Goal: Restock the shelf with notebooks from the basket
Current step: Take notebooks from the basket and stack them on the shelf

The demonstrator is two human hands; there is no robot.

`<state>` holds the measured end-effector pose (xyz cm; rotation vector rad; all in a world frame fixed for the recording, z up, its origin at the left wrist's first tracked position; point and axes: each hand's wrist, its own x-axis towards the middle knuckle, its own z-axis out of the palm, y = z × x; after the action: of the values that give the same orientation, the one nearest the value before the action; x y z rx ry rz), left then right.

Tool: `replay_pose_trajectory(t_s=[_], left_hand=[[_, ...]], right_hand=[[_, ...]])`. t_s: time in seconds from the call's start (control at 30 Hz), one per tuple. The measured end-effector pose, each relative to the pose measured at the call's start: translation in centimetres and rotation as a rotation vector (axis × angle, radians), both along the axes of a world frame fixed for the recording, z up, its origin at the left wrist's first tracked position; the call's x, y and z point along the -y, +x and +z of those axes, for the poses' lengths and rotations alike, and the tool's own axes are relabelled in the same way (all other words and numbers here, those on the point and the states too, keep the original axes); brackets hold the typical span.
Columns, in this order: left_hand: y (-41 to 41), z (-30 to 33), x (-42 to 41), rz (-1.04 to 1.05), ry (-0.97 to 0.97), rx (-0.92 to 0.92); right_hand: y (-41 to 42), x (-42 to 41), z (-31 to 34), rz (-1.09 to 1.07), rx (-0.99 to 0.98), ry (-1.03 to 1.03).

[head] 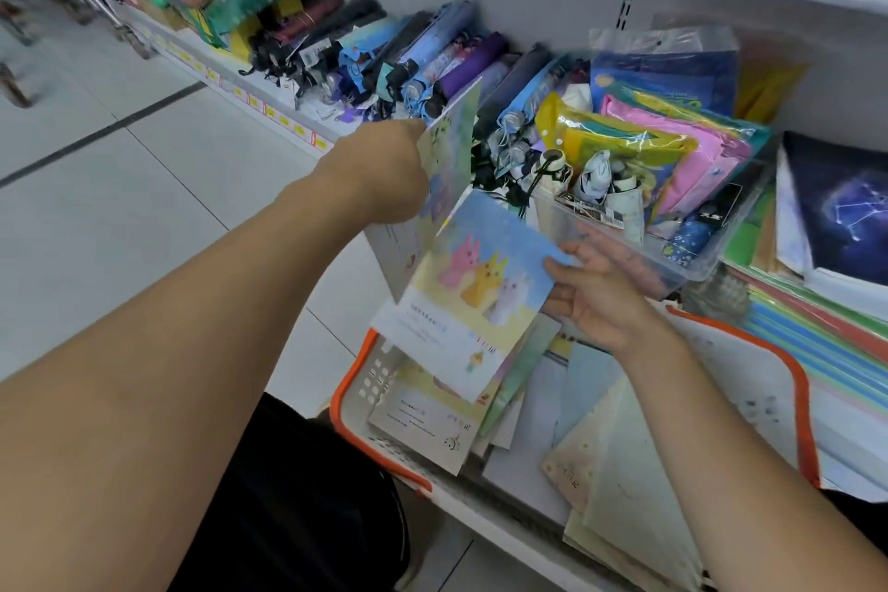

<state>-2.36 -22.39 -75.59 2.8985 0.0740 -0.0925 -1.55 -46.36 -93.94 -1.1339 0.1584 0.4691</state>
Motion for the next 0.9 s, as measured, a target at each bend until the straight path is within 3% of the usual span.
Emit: replay_pose_trajectory(t_s=[0.17, 0.2, 0.3, 0.37, 0.57, 0.63, 0.73, 0.83, 0.9], left_hand=[[-1.4, 0.8, -0.7, 0.056, 0.076, 0.063], [-1.5, 1.0, -0.6, 0.061, -0.025, 0.029], [-2.2, 2.1, 0.7, 0.130, -0.705, -0.213], [-2.6, 2.7, 1.6, 0.183, -1.060, -0.279], [-3.9, 5.0, 4.9, -0.018, -1.498, -0.261], [-3.6, 6.6, 5.9, -0.054, -1.514, -0.168], [-1.6, 10.1, 7.2, -0.068, -1.567, -0.033], [1.1, 13.6, 8.6, -0.211, -1.582, -0.008], [2.2, 14.4, 10.0, -0.287, -1.560, -0.055]], right_hand=[[0.6, 1.0, 5.7, -0.111, 0.117, 0.128], [0.7, 0.8, 6.5, -0.172, 0.118, 0.118], [0.9, -0.5, 8.7, -0.385, 0.087, 0.038], [0.8, -0.8, 10.8, -0.507, 0.129, -0.047], [2.5, 1.3, 20.1, -0.721, 0.427, -0.428], [2.8, 2.3, 23.7, -0.660, 0.484, -0.532], [1.2, 3.6, 28.7, -0.332, 0.485, -0.547], [-1.0, 4.9, 30.8, -0.028, 0.537, -0.287], [-2.0, 5.5, 30.8, -0.090, 0.594, -0.176]])
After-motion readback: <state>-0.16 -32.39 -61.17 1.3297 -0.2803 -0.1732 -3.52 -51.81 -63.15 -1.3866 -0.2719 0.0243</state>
